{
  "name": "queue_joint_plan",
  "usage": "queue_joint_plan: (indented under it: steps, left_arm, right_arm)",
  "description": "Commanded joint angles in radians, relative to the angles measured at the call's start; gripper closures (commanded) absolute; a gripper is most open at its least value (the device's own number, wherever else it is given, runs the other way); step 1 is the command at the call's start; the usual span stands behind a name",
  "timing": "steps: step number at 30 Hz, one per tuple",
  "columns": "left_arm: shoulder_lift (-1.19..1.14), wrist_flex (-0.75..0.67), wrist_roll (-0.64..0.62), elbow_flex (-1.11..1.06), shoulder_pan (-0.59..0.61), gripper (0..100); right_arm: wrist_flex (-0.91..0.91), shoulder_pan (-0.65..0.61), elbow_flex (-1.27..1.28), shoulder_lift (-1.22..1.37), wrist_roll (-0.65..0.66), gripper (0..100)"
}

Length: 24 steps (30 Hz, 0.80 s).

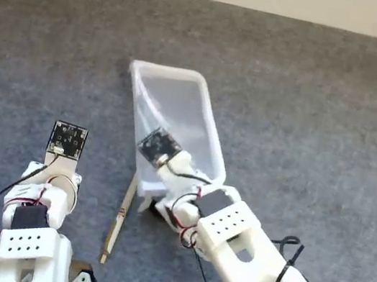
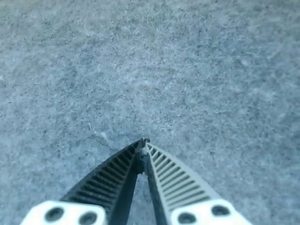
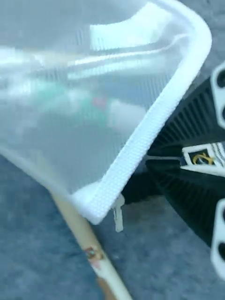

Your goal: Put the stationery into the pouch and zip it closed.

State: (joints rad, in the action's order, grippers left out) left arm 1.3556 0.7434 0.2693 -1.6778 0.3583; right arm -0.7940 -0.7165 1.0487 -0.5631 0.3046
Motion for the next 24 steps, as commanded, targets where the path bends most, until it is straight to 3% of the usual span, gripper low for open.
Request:
queue_joint_plan:
  steps: [1,7,13,24]
  left_arm:
    - [0.016,-0.002,0.011,0.047,0.015,100]
    - [0.016,-0.002,0.011,0.047,0.015,100]
    - [0.016,-0.002,0.011,0.045,0.015,100]
    - [0.016,-0.002,0.011,0.045,0.015,100]
  right_arm:
    - [0.110,0.051,-0.068,0.005,-0.008,97.8]
    - [0.022,0.048,-0.134,0.005,-0.009,97.1]
    - [-0.188,-0.047,-0.236,0.005,-0.009,86.4]
    - [-0.145,-0.114,-0.223,0.013,-0.014,86.4]
